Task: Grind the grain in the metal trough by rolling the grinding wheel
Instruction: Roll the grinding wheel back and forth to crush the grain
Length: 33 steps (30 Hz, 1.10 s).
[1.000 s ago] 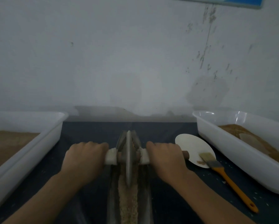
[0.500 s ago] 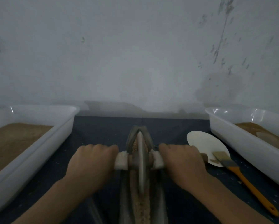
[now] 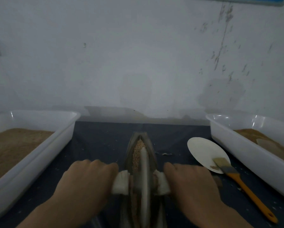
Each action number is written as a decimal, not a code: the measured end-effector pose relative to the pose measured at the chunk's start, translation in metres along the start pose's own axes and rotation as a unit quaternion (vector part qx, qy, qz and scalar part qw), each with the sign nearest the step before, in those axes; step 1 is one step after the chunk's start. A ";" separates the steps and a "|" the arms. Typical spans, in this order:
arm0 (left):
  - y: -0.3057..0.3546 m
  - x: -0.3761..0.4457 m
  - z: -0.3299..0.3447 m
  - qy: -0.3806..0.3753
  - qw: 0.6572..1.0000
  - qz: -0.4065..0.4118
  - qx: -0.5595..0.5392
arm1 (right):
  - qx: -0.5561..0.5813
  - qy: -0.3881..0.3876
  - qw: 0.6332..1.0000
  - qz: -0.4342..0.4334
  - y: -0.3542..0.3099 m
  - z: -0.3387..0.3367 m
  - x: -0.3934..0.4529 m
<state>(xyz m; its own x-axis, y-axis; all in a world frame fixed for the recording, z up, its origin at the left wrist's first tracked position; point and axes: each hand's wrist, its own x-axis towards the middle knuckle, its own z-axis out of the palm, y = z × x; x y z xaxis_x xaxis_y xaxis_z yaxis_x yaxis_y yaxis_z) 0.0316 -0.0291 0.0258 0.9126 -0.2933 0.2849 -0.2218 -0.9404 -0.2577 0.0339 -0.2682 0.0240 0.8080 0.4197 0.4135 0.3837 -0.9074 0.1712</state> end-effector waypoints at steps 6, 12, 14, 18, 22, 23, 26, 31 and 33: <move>-0.002 0.024 0.006 0.049 0.999 0.015 0.014 | -0.009 -0.003 1.000 0.014 0.009 0.011 0.007; -0.012 0.055 0.033 0.071 0.996 -0.036 -0.032 | -0.104 0.032 0.994 -0.013 0.017 0.019 0.064; -0.011 0.054 0.031 0.069 0.997 -0.031 -0.036 | -0.097 0.040 0.994 -0.006 0.016 0.017 0.064; -0.007 0.025 0.017 0.049 0.998 -0.007 -0.034 | -0.056 0.027 0.998 -0.023 0.010 0.014 0.033; 0.001 -0.005 -0.004 0.096 0.992 0.061 -0.050 | -0.029 0.096 0.994 -0.041 0.003 0.005 -0.004; 0.002 -0.009 -0.006 0.118 0.988 0.079 -0.065 | -0.037 0.105 0.993 -0.041 0.002 0.004 -0.008; -0.002 -0.006 0.001 0.114 0.990 0.070 -0.038 | -0.045 0.119 0.991 -0.040 0.007 0.007 -0.006; -0.009 0.034 0.019 0.090 0.995 0.035 0.005 | -0.061 0.060 0.996 -0.021 0.020 0.028 0.038; -0.011 0.047 0.023 0.098 0.995 0.018 0.012 | -0.081 0.060 0.995 -0.025 0.027 0.036 0.058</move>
<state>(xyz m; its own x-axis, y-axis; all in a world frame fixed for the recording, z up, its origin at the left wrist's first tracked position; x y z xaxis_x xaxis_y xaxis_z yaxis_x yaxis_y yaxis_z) 0.0850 -0.0291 0.0211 0.8197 -0.3563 0.4485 -0.2427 -0.9253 -0.2915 0.1072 -0.2671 0.0209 0.7272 0.4675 0.5026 0.3367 -0.8810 0.3323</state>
